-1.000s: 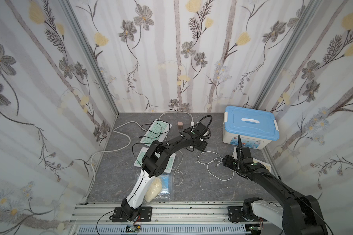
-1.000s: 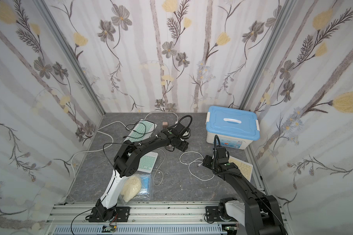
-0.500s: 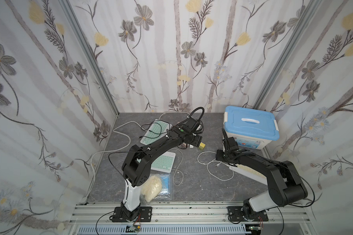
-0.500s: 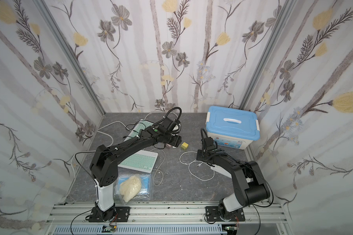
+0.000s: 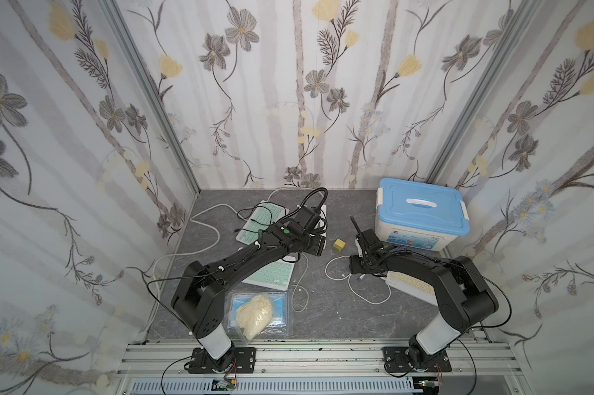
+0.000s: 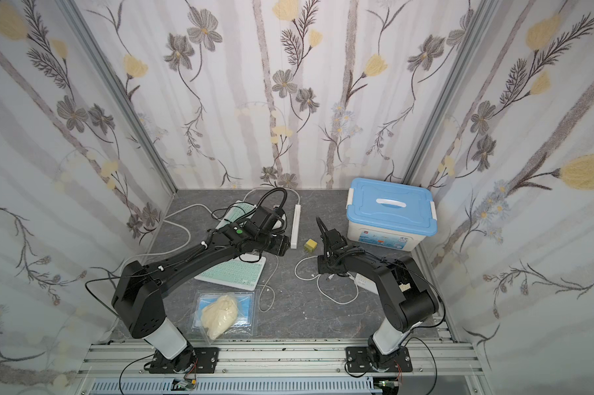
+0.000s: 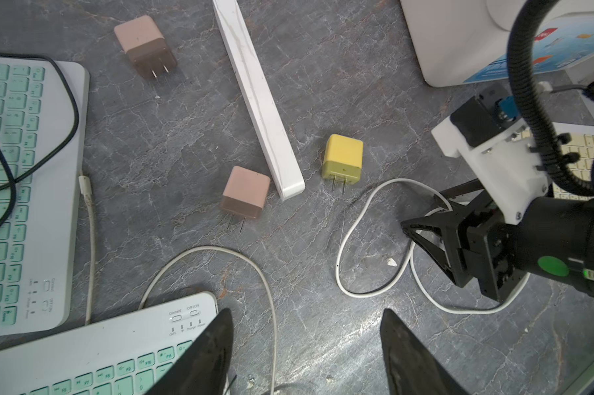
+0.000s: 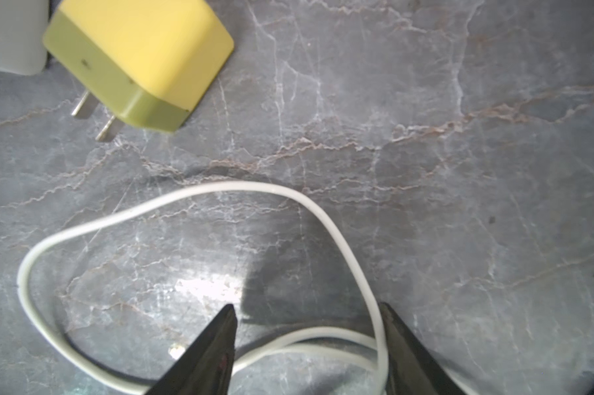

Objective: Unplug the wireless keyboard
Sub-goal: Pick up the power cord at the center of the board.

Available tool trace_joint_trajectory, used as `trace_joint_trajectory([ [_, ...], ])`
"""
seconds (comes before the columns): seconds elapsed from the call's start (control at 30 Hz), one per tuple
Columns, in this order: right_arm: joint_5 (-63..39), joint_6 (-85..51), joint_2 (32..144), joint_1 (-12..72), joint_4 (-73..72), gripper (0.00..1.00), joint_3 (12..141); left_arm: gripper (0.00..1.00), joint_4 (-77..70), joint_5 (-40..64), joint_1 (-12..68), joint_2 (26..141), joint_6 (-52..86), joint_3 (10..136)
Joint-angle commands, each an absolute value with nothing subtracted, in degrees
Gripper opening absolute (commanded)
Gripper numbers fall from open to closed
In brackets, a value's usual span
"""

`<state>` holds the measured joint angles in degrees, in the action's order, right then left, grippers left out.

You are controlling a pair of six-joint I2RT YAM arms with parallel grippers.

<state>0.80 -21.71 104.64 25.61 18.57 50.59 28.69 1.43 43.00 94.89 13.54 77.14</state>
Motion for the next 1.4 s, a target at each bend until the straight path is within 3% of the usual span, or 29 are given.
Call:
trace_joint_trajectory([
  [0.0, -3.9, -19.7, 106.5, 27.3, 24.7, 0.68, 51.3, 0.69, 27.0, 0.8, 42.8, 93.7, 13.9, 76.0],
  [0.2, -4.4, -17.5, 105.7, 30.1, 26.5, 0.67, 52.4, 0.69, 26.7, 1.4, 42.8, 92.4, 13.4, 74.2],
  [0.27, -5.0, -18.1, 105.8, 30.1, 25.7, 0.57, 52.5, 0.69, 26.4, 1.9, 43.4, 92.6, 12.5, 73.8],
  [0.33, -4.9, -19.2, 105.8, 30.1, 25.4, 0.33, 53.1, 0.69, 24.8, 2.0, 43.8, 92.5, 13.4, 72.3],
  [0.4, -5.6, -20.6, 104.0, 30.1, 24.1, 0.17, 53.0, 0.67, 22.4, 3.7, 44.1, 92.1, 15.5, 70.0],
  [0.6, -14.5, -24.7, 98.7, 30.2, 19.6, 0.04, 54.8, 0.65, 10.2, 6.8, 49.9, 89.8, 16.9, 60.6],
  [0.77, -20.8, -29.3, 99.3, 32.7, 14.7, 0.00, 56.9, 0.64, 5.0, 4.8, 51.3, 89.5, 19.9, 56.4],
  [0.87, -21.2, -31.7, 98.4, 32.9, 13.2, 0.00, 57.9, 0.69, 1.9, 3.7, 51.4, 87.9, 21.1, 53.7],
  [1.1, -22.8, -33.7, 95.4, 32.1, 12.7, 0.00, 58.9, 0.70, -6.5, 10.9, 51.9, 88.5, 23.2, 50.9],
  [1.2, -23.2, -34.1, 94.6, 32.2, 12.7, 0.00, 58.3, 0.60, -4.3, 9.1, 51.9, 90.1, 22.4, 52.7],
  [1.3, -22.5, -33.9, 94.0, 32.1, 13.1, 0.06, 57.8, 0.36, -3.9, 9.1, 51.9, 90.3, 22.2, 54.0],
  [1.37, -21.4, -33.7, 93.4, 31.9, 13.6, 0.20, 57.4, 0.14, -2.9, 8.4, 52.0, 90.2, 22.1, 54.6],
])
